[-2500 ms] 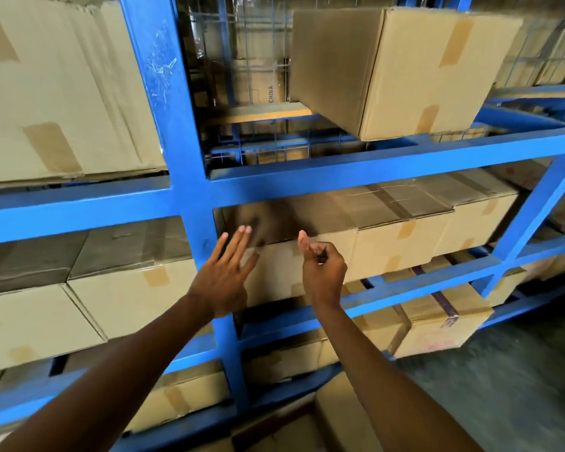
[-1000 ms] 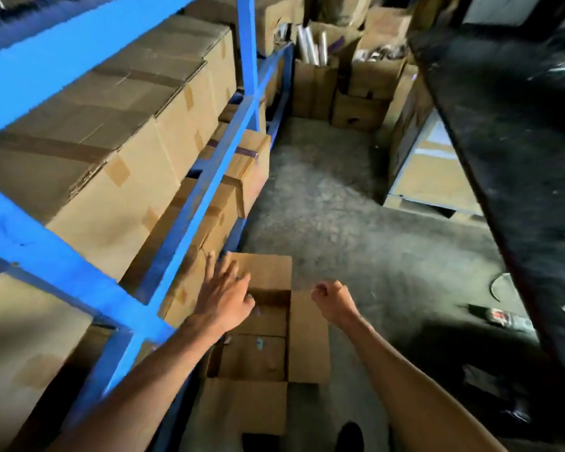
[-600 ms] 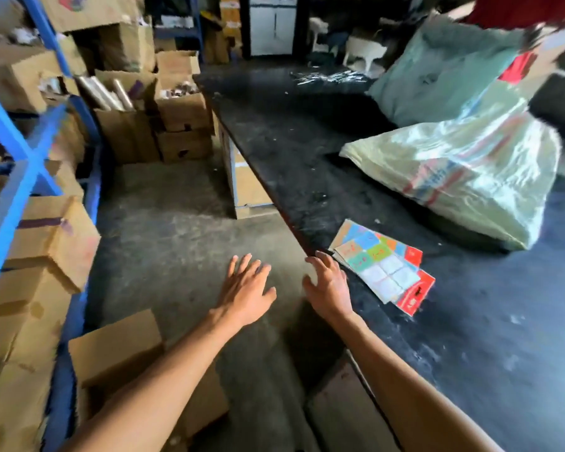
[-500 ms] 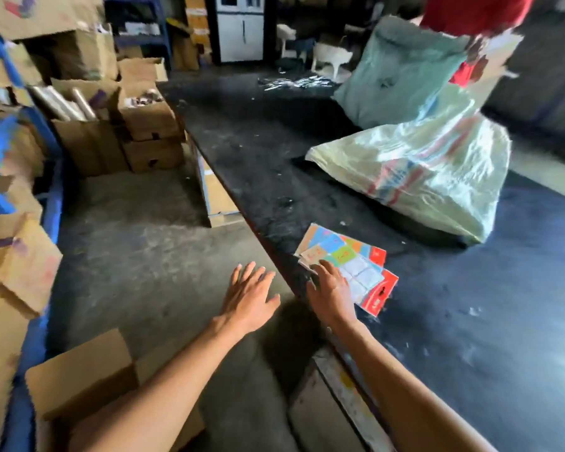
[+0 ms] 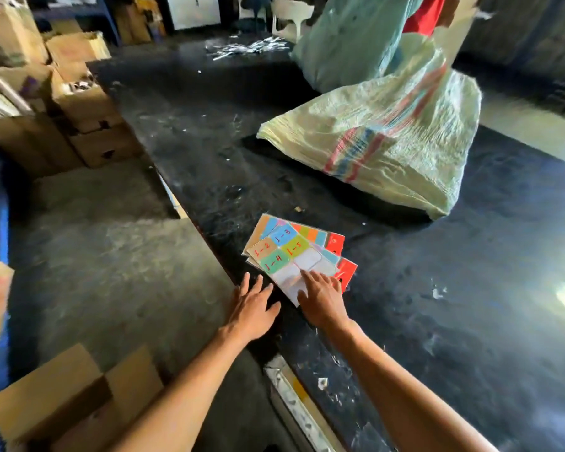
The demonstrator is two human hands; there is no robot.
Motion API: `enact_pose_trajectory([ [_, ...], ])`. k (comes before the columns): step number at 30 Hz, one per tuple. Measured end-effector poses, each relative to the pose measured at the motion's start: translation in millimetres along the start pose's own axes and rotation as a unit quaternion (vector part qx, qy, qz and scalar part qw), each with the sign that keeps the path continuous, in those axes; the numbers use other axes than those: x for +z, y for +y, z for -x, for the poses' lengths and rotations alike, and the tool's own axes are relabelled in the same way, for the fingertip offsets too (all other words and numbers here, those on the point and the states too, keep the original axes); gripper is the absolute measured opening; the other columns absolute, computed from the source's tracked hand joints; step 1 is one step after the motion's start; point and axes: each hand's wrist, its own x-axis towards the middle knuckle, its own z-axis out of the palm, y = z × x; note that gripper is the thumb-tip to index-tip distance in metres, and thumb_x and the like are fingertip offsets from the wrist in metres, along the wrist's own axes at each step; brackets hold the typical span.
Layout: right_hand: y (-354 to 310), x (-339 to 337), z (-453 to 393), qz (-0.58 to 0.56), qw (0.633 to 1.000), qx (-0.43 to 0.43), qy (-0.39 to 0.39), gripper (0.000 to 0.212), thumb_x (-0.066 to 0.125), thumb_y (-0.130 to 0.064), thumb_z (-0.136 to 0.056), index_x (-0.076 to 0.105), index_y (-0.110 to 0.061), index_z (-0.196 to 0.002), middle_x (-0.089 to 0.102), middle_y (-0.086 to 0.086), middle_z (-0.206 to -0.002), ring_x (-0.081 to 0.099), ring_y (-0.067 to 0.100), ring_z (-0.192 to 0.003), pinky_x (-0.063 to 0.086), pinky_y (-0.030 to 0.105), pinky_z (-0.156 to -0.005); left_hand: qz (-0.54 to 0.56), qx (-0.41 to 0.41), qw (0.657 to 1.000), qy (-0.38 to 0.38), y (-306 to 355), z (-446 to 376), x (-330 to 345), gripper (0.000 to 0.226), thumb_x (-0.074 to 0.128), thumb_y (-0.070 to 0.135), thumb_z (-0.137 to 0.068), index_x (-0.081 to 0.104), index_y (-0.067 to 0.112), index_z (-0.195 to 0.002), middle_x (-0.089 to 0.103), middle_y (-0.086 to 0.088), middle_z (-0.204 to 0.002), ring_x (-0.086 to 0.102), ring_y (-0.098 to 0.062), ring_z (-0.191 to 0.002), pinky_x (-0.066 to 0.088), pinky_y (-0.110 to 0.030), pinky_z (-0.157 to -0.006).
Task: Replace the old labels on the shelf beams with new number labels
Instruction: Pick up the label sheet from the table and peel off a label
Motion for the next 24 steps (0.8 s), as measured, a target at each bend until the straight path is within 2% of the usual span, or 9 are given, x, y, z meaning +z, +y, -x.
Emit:
enact_pose_trajectory([
  [4,-22,9,3,0.008,1.0,-0.018,0.005,0.045,0.04,-0.021,-0.093,0.038,-0.012,-0.138,0.05,0.011,-0.139,0.044,0.028,-0.128,0.023,0.042,-0.111,0.042,-0.028,0.998,0.042,-10,1,9,0.054,0.042,0.041,-0.095,0.03,0.022,-0.145,0.012,-0.009,-0.158,-0.003,-0.029,-0.145,0.011,-0.04,-0.117],
  [6,-28,13,7,0.018,0.999,-0.039,0.004,0.045,0.042,-0.02,-0.092,0.039,-0.012,-0.137,0.049,0.011,-0.14,0.044,0.028,-0.128,0.023,0.042,-0.111,0.092,-0.055,0.991,0.079,-12,2,10,0.049,0.044,0.038,-0.095,0.038,0.022,-0.141,0.016,-0.012,-0.157,0.006,-0.029,-0.145,0.015,-0.038,-0.115],
  [9,-35,21,12,0.003,0.997,-0.075,0.007,0.047,0.045,-0.014,-0.089,0.042,-0.012,-0.136,0.049,0.012,-0.141,0.044,0.028,-0.128,0.024,0.041,-0.111,0.182,-0.116,0.967,0.135,-12,2,8,0.04,0.05,0.032,-0.093,0.054,0.016,-0.13,0.027,-0.018,-0.152,0.026,-0.032,-0.139,0.03,-0.04,-0.109],
  [12,-39,24,15,-0.039,0.994,-0.1,0.011,0.048,0.046,-0.01,-0.086,0.046,-0.011,-0.134,0.054,0.011,-0.137,0.048,0.028,-0.124,0.028,0.042,-0.109,0.232,-0.161,0.942,0.183,-13,-1,6,0.032,0.058,0.024,-0.089,0.064,0.01,-0.117,0.053,-0.019,-0.129,0.051,-0.035,-0.117,0.046,-0.038,-0.093],
  [14,-41,26,15,-0.066,0.992,-0.109,0.011,0.049,0.044,-0.006,-0.084,0.049,-0.011,-0.133,0.057,0.01,-0.134,0.052,0.028,-0.119,0.031,0.041,-0.107,0.269,-0.18,0.925,0.199,-17,-2,7,0.026,0.062,0.021,-0.086,0.065,0.009,-0.109,0.065,-0.016,-0.113,0.062,-0.032,-0.101,0.052,-0.038,-0.082],
  [17,-42,27,15,-0.112,0.987,-0.113,0.012,0.05,0.042,0.002,-0.083,0.052,-0.011,-0.13,0.06,0.011,-0.131,0.054,0.031,-0.117,0.041,0.044,-0.103,0.323,-0.236,0.897,0.189,-23,-4,9,0.025,0.07,0.017,-0.079,0.057,0.007,-0.099,0.068,-0.017,-0.103,0.064,-0.032,-0.091,0.053,-0.04,-0.075],
  [20,-39,27,16,-0.152,0.985,-0.078,0.007,0.049,0.045,0.0,-0.089,0.046,-0.015,-0.135,0.048,0.009,-0.142,0.044,0.028,-0.13,0.039,0.045,-0.108,0.369,-0.273,0.868,0.191,-26,-10,8,0.022,0.075,0.011,-0.073,0.06,0.005,-0.088,0.069,-0.019,-0.097,0.065,-0.031,-0.085,0.053,-0.037,-0.07],
  [24,-24,22,19,-0.189,0.981,-0.03,0.045,0.052,0.046,-0.011,-0.093,0.03,-0.012,-0.143,0.035,0.012,-0.149,0.039,0.03,-0.133,0.039,0.043,-0.106,0.416,-0.241,0.853,0.203,-27,-14,4,0.021,0.073,0.008,-0.077,0.052,0.011,-0.08,0.067,-0.02,-0.092,0.061,-0.028,-0.079,0.05,-0.036,-0.07],
])
